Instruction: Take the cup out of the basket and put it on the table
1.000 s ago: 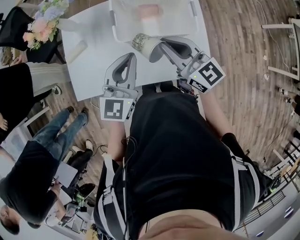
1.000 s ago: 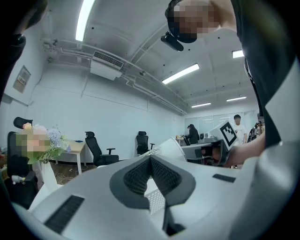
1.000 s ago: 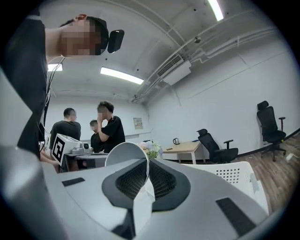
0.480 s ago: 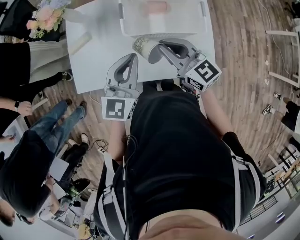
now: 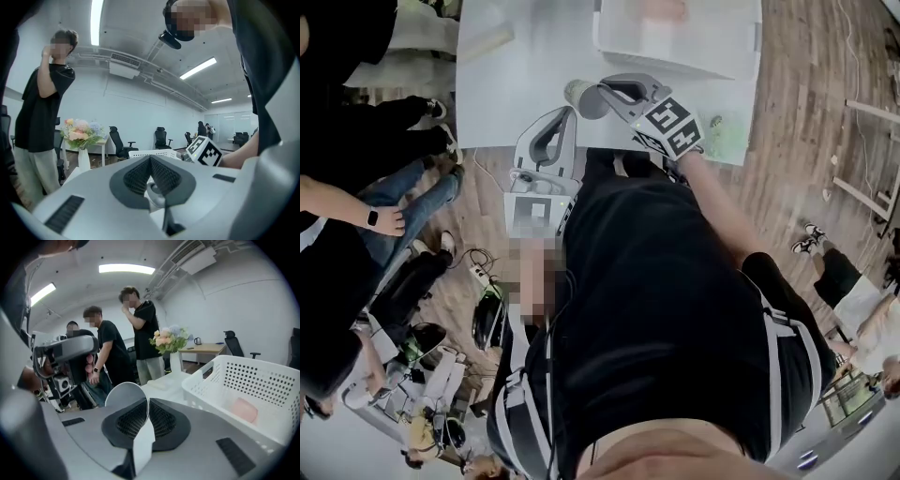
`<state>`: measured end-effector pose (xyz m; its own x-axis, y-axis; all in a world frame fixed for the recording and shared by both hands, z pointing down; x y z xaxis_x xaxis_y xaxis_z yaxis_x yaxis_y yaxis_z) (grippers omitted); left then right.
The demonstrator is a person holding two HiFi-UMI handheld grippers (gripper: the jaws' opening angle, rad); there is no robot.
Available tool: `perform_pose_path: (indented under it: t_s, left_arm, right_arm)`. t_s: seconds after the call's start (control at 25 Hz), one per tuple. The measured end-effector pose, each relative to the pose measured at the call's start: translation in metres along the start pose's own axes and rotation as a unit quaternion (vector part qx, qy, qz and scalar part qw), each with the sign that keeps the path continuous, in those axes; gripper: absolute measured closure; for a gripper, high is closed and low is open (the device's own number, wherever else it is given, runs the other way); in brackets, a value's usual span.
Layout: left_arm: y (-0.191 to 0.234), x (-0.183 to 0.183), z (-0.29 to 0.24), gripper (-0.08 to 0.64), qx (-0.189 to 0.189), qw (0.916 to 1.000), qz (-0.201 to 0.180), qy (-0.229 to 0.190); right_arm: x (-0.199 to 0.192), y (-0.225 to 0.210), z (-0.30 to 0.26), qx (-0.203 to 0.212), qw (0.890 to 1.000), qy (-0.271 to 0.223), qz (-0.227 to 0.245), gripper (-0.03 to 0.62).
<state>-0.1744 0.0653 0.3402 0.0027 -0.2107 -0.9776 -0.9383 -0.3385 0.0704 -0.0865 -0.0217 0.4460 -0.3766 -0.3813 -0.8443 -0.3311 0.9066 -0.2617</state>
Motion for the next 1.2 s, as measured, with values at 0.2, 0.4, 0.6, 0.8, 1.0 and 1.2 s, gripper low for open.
perform_pose_path:
  t_s: [0.2, 0.4, 0.6, 0.8, 1.0, 1.2]
  left_arm:
    - [0.026, -0.016, 0.019, 0.54, 0.04, 0.9991, 0.017, 0.002]
    - [0.045, -0.032, 0.035, 0.54, 0.065, 0.9973, 0.032, 0.014]
    - [0.061, -0.041, 0.043, 0.54, 0.078, 0.9957, 0.043, 0.026]
    - [0.069, -0.038, 0.046, 0.54, 0.074, 0.9961, 0.045, 0.018]
    - [0.071, -0.036, 0.045, 0.54, 0.075, 0.9959, 0.049, 0.013]
    - [0.071, -0.037, 0.042, 0.54, 0.073, 0.9957, 0.055, 0.016]
  right_arm:
    - [-0.031, -0.001, -0.063, 0.012, 0.996, 0.084, 0.002, 0.558]
    - [-0.053, -0.008, -0.108, -0.003, 0.985, 0.173, -0.003, 0.558]
    - [-0.062, -0.013, -0.138, -0.019, 0.97, 0.243, 0.009, 0.558]
    - [-0.051, -0.015, -0.154, -0.03, 0.966, 0.256, 0.009, 0.558]
    - [-0.064, -0.02, -0.157, -0.046, 0.957, 0.287, -0.001, 0.558]
    - [-0.064, -0.024, -0.163, -0.044, 0.962, 0.27, -0.002, 0.558]
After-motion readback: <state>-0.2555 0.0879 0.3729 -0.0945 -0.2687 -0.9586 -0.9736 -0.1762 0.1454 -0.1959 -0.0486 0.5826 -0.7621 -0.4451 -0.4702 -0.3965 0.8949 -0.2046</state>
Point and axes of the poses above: the fingertips, and each gripper's own axes: z backward along the fingers, y to its left, x out of its top, the point moved 5 cm from there along z, backward along the fingers, and after that the axes turned 2 degrees about -z, right-handed, at the moved point
